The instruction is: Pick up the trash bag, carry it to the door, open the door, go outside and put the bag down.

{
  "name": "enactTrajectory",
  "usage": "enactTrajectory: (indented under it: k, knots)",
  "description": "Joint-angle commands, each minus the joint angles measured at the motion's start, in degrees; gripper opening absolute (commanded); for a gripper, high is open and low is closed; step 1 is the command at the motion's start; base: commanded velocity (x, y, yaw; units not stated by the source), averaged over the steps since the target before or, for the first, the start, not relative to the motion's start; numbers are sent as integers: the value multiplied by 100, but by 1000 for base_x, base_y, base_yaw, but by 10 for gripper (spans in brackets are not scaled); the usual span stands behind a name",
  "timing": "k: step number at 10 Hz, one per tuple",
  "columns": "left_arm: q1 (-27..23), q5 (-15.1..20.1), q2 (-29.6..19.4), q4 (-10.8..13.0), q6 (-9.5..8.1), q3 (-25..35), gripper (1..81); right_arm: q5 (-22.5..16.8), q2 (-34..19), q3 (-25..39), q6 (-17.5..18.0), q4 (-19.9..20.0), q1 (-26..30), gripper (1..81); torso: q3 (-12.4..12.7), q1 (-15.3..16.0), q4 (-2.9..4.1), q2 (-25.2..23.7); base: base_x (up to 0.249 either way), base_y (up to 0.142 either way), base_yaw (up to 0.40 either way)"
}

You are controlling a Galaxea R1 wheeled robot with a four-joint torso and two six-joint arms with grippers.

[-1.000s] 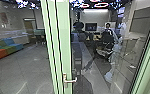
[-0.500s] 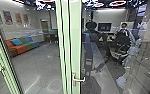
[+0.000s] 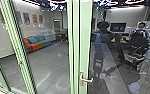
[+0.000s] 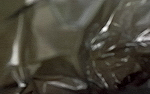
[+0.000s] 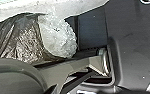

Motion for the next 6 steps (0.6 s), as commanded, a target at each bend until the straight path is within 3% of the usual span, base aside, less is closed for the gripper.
enactTrajectory:
  k: [1, 3, 6]
  knots:
    - [-336, 366, -23, 39, 43, 29, 10, -367, -66, -8, -12, 4, 307, 811, 0, 0, 0, 0, 0, 0, 316]
    - [-336, 375, -23, 39, 43, 29, 10, -367, -66, -34, -12, 4, 307, 811, 0, 0, 0, 0, 0, 0, 316]
    - [-336, 375, -40, -5, 43, 29, 10, -367, -58, -34, -12, 4, 316, 811, 0, 0, 0, 0, 0, 237, 0]
